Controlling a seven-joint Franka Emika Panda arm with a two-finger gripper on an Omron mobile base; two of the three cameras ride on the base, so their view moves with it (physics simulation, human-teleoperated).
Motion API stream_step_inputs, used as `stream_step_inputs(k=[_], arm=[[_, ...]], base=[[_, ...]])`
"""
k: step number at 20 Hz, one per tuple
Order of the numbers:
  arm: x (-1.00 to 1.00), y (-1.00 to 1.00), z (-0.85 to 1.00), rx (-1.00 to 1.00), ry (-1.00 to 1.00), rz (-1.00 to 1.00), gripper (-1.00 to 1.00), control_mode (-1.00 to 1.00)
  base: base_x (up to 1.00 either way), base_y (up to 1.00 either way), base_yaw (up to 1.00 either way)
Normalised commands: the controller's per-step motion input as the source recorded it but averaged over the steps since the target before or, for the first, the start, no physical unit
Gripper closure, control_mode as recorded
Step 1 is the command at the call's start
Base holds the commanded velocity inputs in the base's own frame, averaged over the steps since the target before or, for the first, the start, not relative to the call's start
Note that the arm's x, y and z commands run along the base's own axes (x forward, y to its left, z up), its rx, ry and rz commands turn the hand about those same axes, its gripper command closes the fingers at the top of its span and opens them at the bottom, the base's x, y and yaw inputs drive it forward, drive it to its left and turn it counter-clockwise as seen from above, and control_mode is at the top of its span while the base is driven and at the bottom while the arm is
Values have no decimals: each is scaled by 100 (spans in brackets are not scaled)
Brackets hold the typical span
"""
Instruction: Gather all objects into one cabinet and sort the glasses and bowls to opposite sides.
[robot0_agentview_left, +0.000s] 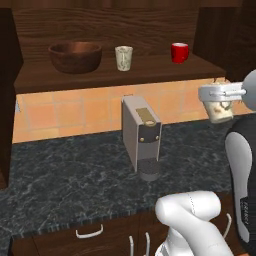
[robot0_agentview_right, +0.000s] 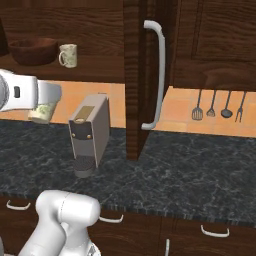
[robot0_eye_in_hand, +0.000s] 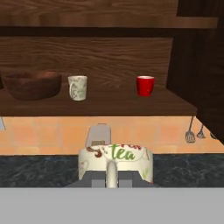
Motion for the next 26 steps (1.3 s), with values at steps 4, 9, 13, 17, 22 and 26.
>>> stream_step_inputs(k=[4,9,13,17,22,26], arm=[[20,-13,29,0,0,-39,100,-100],[9,-27,20,-1,0,-31,100,-100],[0,-44,4,-4,-12,-7,100,-100],[0,0,-1,-21,-34,0,100,-100],[13,-9,-1,-10,-22,2,100,-100],[48,-12,0,-1,-10,4,100,-100]], base=[[0,0,0],[0,0,0],[0,0,0],[0,0,0],[0,0,0],[0,0,0]])
